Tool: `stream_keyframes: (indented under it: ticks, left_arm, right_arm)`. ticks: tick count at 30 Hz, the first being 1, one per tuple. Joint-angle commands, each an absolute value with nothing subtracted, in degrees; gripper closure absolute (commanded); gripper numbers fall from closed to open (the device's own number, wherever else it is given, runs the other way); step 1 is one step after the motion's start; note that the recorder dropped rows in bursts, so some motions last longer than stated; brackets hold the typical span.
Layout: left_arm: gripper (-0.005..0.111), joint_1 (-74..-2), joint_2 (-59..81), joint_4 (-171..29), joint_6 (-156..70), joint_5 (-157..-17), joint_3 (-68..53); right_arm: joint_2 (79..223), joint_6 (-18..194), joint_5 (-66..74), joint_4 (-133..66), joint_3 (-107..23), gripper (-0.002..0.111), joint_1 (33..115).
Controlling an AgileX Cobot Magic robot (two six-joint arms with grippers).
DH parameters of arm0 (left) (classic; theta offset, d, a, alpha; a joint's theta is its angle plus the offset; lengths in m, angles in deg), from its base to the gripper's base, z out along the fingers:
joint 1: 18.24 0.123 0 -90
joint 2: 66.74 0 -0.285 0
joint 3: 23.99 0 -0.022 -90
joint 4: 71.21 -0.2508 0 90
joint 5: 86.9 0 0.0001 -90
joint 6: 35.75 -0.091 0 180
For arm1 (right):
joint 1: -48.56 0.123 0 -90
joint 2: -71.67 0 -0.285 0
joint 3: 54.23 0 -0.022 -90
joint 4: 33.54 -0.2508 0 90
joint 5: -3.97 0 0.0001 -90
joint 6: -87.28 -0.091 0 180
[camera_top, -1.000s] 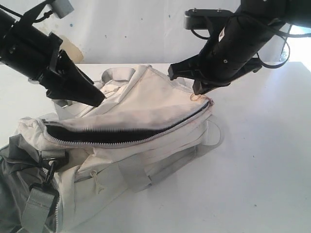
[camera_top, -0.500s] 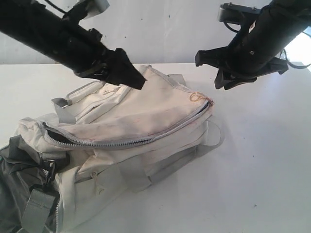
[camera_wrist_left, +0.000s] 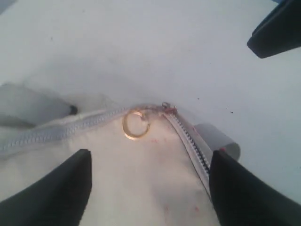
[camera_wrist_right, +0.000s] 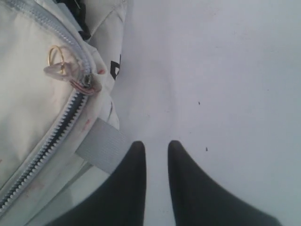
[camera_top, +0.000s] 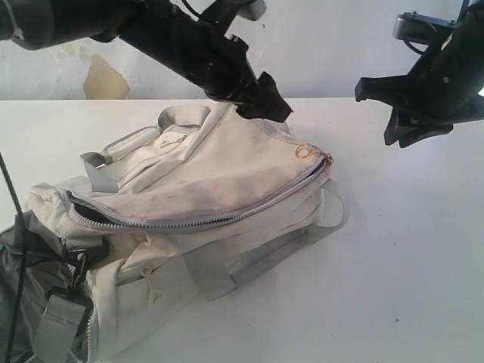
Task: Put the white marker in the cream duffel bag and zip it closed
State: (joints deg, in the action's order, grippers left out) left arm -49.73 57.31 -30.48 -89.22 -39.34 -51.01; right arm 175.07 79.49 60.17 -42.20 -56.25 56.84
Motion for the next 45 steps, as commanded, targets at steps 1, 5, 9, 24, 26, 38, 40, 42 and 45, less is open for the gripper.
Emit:
stream_keyframes:
  ticks: [1, 5, 9, 24, 26, 38, 40, 42, 45]
  left_arm:
    - [0.03, -52.04, 59.18, -27.51, -104.11, -47.16, -51.49]
    - [0.03, -53.25, 60.78, -26.79, -105.21, -53.93, -51.49]
    - [0.03, -53.8, 62.6, -26.67, -104.82, -58.29, -51.49]
    - [0.034, -53.8, 66.65, -25.51, -106.57, -53.85, -51.49]
    - [0.033, -53.8, 66.65, -26.62, -107.33, -54.69, -51.49]
    - [0.034, -53.8, 71.86, -30.37, -102.45, -48.58, -60.75]
    - [0.034, -53.8, 73.13, -32.36, -100.07, -45.2, -63.39]
    - [0.034, -53.8, 74.22, -34.77, -98.7, -41.45, -65.8]
    - [0.035, -53.8, 75.09, -37.18, -99.88, -39.91, -66.91]
  right_arm:
    - [175.0, 80.88, 60.93, -41.61, -55.67, 0.092, 55.16]
    - [175.0, 81.24, 60.68, -41.46, -54.23, 0.092, 54.78]
    - [175.0, 81.9, 59.59, -41.6, -52.71, 0.092, 54.78]
    - [175.0, 82.04, 58.09, -41.6, -52.26, 0.092, 54.78]
    - [175.0, 82.04, 57.85, -41.6, -52.26, 0.092, 54.78]
    - [175.0, 82.14, 57.85, -41.6, -52.26, 0.092, 54.78]
    - [175.0, 82.14, 57.85, -41.6, -52.26, 0.092, 54.78]
    - [175.0, 82.14, 57.85, -41.6, -52.26, 0.092, 54.78]
    - [175.0, 82.14, 57.83, -41.72, -52.26, 0.092, 54.78]
